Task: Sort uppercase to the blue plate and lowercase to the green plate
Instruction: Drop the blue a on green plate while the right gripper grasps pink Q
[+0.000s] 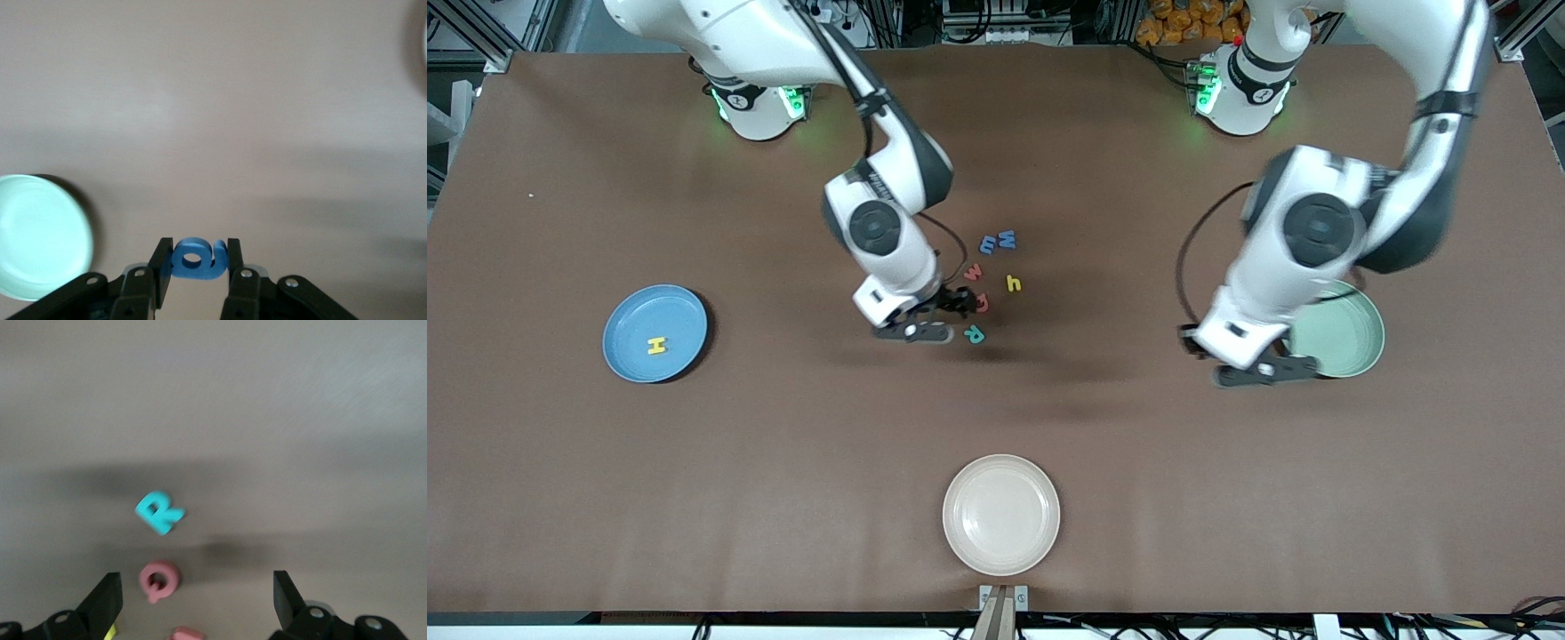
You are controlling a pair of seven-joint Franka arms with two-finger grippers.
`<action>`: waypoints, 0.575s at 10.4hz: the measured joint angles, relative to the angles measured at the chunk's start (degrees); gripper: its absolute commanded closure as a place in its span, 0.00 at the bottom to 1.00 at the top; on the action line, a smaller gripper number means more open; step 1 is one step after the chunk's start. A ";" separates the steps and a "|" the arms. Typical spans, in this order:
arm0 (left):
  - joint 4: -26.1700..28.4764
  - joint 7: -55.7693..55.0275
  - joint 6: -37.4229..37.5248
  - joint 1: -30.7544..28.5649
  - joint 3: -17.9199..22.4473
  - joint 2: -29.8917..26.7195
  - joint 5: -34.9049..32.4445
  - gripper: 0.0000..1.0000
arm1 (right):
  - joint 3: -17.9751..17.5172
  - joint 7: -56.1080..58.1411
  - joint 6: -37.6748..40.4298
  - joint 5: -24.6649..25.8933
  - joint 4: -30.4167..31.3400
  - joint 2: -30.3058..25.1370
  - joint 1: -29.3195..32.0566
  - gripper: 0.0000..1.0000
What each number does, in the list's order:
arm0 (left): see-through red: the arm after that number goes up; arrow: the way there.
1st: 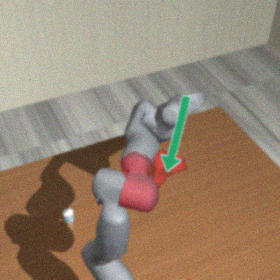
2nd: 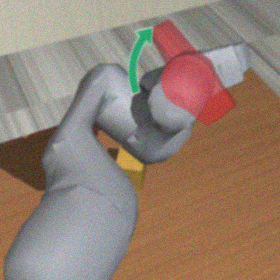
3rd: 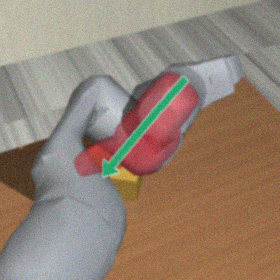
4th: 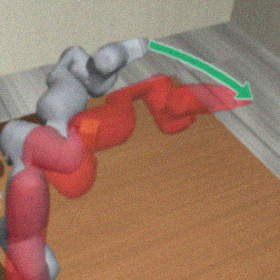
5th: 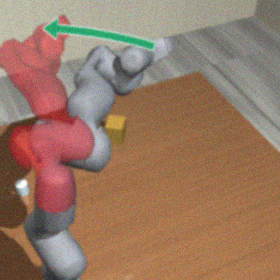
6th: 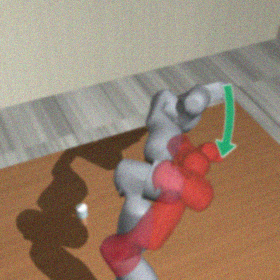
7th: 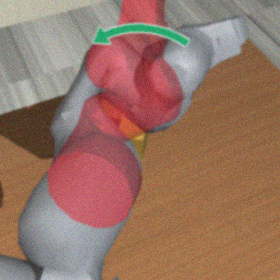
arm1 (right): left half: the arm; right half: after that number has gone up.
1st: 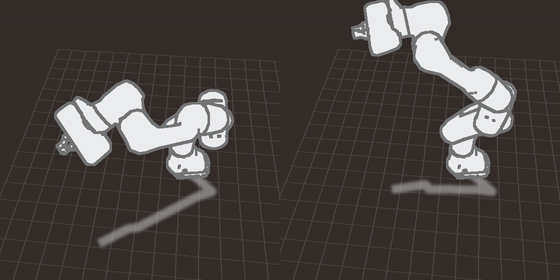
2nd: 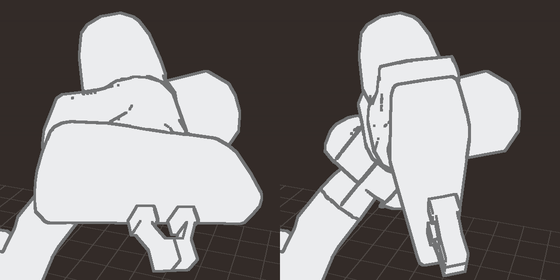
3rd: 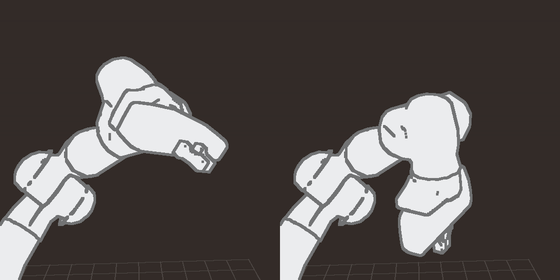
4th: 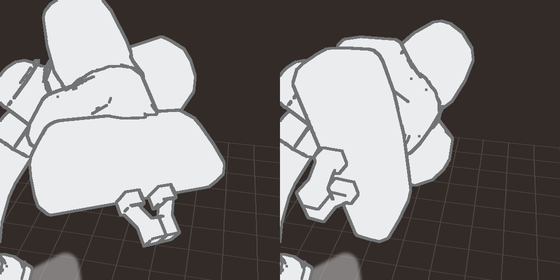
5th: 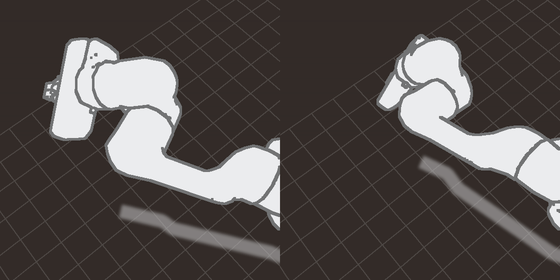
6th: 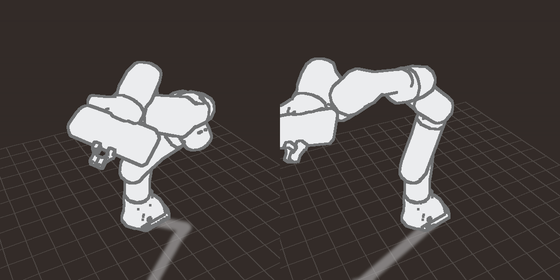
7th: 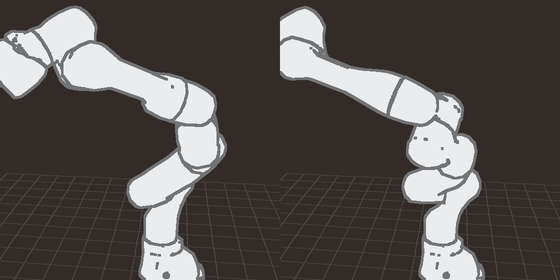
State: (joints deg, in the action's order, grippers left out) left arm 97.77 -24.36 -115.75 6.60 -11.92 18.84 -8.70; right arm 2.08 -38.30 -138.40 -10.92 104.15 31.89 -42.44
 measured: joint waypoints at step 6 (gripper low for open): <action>9.84 23.29 -2.73 -16.48 -0.10 -2.97 1.29 1.00 | -0.87 -6.84 -5.97 0.22 0.05 5.16 -5.28 0.02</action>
State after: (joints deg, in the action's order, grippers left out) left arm 107.61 -1.07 -118.48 -9.88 -12.02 15.87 -7.41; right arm 1.21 -45.15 -144.37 -10.71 104.20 37.05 -47.72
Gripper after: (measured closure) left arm 0.630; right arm 0.000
